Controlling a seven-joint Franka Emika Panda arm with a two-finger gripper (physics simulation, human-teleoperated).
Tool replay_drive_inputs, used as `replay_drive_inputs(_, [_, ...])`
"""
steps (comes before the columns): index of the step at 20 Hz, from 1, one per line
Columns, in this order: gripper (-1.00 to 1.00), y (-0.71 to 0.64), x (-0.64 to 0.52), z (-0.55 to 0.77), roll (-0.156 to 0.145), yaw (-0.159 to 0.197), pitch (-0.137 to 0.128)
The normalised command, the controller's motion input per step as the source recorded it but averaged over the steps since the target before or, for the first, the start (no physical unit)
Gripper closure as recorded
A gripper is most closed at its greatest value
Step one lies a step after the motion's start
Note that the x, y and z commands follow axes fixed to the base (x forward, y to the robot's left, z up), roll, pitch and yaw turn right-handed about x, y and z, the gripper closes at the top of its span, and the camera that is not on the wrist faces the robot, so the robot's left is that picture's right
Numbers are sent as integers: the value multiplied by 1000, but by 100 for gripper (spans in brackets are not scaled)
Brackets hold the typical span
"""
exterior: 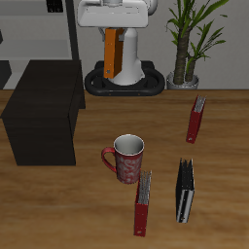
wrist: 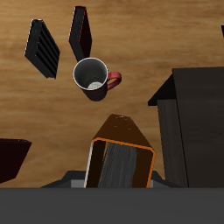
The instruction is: Place the orange book flat on top of the shelf and place the left red book flat on top of the shelf
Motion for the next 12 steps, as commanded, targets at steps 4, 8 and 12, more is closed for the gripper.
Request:
replay_drive_inputs(4, [100,-733,-256,47,-4,38,18])
replay_drive_inputs(8, [100,-827,-152,201,-201,45,-43])
replay_drive_inputs(12, [100,-588,-85,194,-121,8,3])
